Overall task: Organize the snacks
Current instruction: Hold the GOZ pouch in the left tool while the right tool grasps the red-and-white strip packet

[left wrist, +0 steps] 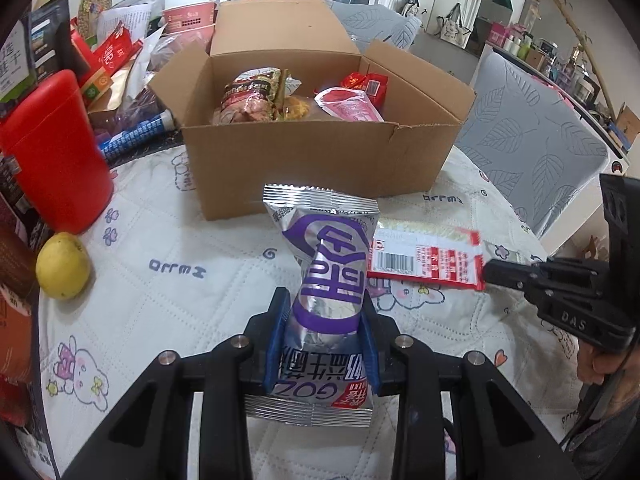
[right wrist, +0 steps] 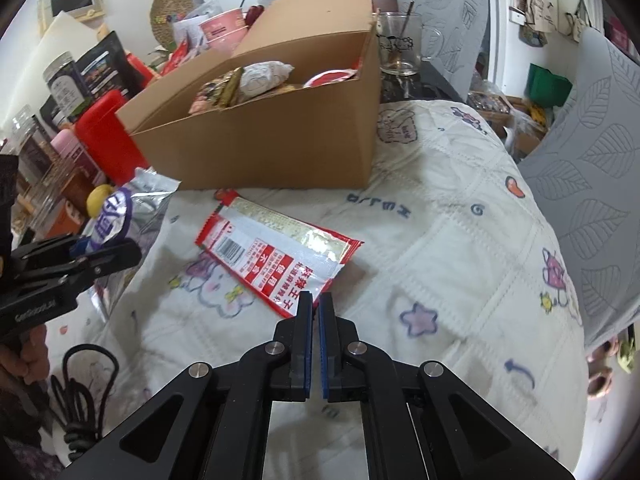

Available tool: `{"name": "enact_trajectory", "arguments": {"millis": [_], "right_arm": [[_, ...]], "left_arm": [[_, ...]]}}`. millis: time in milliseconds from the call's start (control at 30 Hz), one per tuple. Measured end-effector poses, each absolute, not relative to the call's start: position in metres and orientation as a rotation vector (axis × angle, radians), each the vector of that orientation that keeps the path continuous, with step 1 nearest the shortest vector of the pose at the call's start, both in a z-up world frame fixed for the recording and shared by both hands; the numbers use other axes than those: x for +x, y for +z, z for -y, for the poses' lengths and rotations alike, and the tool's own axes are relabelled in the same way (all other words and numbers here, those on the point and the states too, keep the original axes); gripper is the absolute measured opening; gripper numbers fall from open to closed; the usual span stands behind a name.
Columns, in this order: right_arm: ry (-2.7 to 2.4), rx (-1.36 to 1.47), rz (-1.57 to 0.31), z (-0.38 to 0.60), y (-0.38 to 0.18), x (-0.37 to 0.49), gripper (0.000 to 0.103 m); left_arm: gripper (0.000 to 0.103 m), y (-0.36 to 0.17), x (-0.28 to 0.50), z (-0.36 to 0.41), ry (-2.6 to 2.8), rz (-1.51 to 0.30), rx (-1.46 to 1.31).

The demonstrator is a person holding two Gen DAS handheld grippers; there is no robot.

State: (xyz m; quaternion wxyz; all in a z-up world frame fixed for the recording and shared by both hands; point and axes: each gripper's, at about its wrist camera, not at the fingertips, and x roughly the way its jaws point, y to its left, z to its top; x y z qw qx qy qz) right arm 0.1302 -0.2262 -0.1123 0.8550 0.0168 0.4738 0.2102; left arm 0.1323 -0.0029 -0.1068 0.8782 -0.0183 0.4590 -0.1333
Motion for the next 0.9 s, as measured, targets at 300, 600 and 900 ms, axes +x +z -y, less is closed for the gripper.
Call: {"name": "enact_trajectory", "arguments": {"millis": [300, 600, 900], "right_arm": [[0.455, -0.061, -0.969, 0.202, -0.107, 0.103, 0.019], [0.486, -0.171, -0.926, 0.190, -0.107, 0.135, 0.066], [0.615, -0.285, -0.959, 0.169, -0.122, 0.172, 0.087]], "left_arm": [[0.033, -0.113, 0.122, -0.007, -0.249, -0.975, -0.048], [0.033, -0.114, 0.128, -0.015, -0.223, -0.973, -0.066], [0.033, -0.118, 0.141, -0.020, -0.195, -0.982, -0.096]]}}
